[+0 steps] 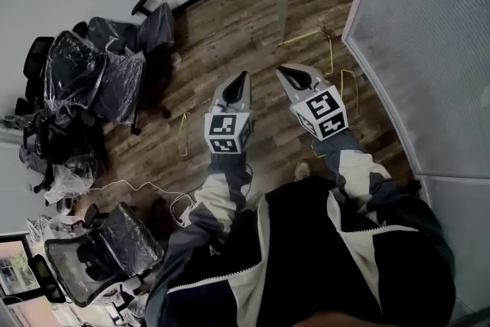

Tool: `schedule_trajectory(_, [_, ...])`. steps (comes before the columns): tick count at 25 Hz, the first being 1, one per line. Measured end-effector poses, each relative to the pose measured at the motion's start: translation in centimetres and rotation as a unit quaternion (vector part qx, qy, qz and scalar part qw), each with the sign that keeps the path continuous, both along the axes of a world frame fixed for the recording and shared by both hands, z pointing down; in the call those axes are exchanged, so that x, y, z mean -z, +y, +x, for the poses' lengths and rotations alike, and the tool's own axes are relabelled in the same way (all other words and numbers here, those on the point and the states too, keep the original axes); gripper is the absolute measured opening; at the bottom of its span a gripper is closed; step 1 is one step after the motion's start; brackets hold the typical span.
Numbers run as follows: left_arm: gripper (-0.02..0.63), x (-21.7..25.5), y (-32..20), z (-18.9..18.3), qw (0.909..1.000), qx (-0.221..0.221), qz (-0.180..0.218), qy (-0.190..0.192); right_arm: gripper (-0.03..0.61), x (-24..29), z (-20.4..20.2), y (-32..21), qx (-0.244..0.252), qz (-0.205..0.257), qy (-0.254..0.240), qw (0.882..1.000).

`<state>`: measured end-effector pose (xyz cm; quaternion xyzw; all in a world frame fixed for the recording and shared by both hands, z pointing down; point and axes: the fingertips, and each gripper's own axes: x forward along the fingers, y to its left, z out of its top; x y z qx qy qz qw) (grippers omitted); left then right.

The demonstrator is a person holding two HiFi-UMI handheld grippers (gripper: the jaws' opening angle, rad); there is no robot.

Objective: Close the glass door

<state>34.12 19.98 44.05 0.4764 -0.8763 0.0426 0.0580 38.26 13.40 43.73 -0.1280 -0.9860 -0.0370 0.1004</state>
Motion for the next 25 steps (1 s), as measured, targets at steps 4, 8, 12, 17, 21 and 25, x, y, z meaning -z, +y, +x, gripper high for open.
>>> schedule_trajectory(4, [0.008,0.3,-3.2,-1.9,0.9999,0.009,0.001,-0.005,0.006,0.0,-2.0,-3.7,0.002,0.009,0.0,1.0])
schedule_trajectory(8, [0.009,0.2,-4.9,-4.2,0.9998,0.019,0.003,-0.002,0.006,0.0,-4.3,-5.9,0.003,0.011,-0.001,1.0])
schedule_trajectory(12, [0.009,0.6,-5.7,-6.6,0.9997,0.019,0.017,-0.003,0.005,0.2,-6.8,-6.4,0.005,0.02,-0.001,1.0])
schedule_trajectory(17, [0.009,-0.4,-8.0,-9.7,0.9991,-0.009,0.04,0.006,0.005,-0.2,-10.1,-6.8,-0.002,0.045,-0.005,0.999])
schedule_trajectory(21, [0.008,-0.4,-9.7,-13.6,0.9976,-0.045,0.051,0.003,0.005,0.1,-14.1,-7.7,-0.026,0.058,-0.006,0.998])
schedule_trajectory(25, [0.009,1.3,-10.9,-18.3,0.9946,-0.087,0.055,-0.003,0.005,1.6,-19.4,-7.6,-0.048,0.057,-0.004,0.997])
